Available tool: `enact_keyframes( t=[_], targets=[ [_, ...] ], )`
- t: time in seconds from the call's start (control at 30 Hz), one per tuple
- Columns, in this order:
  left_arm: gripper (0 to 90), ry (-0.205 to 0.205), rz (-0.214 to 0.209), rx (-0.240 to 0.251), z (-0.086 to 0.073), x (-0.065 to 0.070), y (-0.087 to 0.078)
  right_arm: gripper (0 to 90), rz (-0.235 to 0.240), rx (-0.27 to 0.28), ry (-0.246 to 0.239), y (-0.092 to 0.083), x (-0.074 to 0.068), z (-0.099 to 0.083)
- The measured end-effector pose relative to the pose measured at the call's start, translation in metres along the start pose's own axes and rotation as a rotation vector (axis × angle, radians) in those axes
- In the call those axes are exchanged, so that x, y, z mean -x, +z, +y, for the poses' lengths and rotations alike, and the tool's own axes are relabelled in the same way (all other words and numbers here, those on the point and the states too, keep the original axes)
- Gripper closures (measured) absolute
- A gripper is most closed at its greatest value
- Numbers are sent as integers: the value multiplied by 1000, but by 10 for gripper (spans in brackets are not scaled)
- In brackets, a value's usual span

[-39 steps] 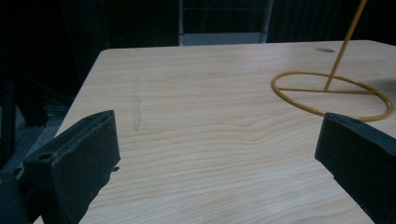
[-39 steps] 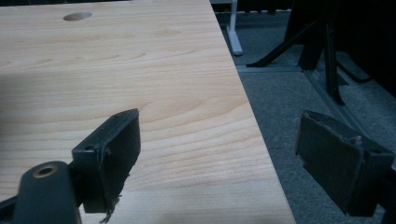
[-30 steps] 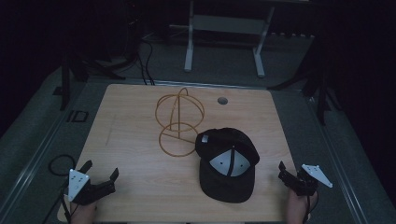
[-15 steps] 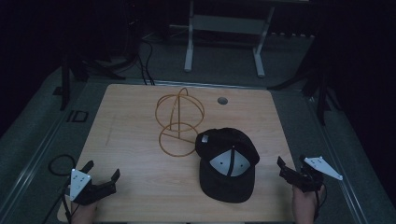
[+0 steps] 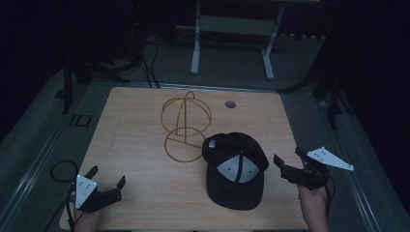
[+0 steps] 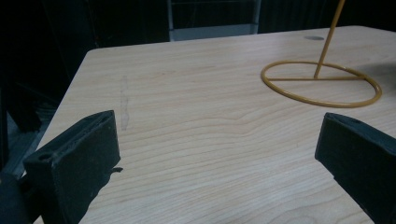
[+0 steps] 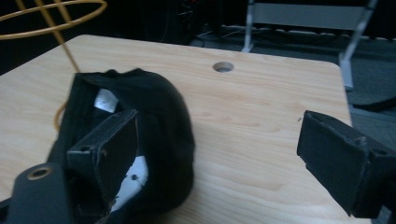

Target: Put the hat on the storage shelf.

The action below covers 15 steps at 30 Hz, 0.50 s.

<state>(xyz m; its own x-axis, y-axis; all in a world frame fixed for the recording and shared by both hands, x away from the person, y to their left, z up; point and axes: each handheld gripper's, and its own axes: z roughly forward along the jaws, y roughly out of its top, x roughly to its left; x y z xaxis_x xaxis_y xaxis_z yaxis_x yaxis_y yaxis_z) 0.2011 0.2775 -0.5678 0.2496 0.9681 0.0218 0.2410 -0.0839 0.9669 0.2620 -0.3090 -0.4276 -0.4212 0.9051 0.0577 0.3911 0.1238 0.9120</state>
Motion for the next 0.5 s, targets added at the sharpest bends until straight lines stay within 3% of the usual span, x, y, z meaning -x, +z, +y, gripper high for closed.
enact_keyframes(
  t=[0.1, 0.23, 0.37, 0.5],
  targets=[
    [2, -2, -6, -1, 0, 0, 0, 122, 30, -6, -11, 3, -5, 9],
    [2, -8, -9, -2, 0, -1, 0, 114, 42, -41, -73, 11, -14, 18],
    [2, -11, -15, -4, 0, -1, 0, 126, 93, -116, -116, 26, -23, 20],
    [2, -10, -20, -7, 0, -1, 1, 156, 112, -181, -150, 43, -32, 15]
  ],
)
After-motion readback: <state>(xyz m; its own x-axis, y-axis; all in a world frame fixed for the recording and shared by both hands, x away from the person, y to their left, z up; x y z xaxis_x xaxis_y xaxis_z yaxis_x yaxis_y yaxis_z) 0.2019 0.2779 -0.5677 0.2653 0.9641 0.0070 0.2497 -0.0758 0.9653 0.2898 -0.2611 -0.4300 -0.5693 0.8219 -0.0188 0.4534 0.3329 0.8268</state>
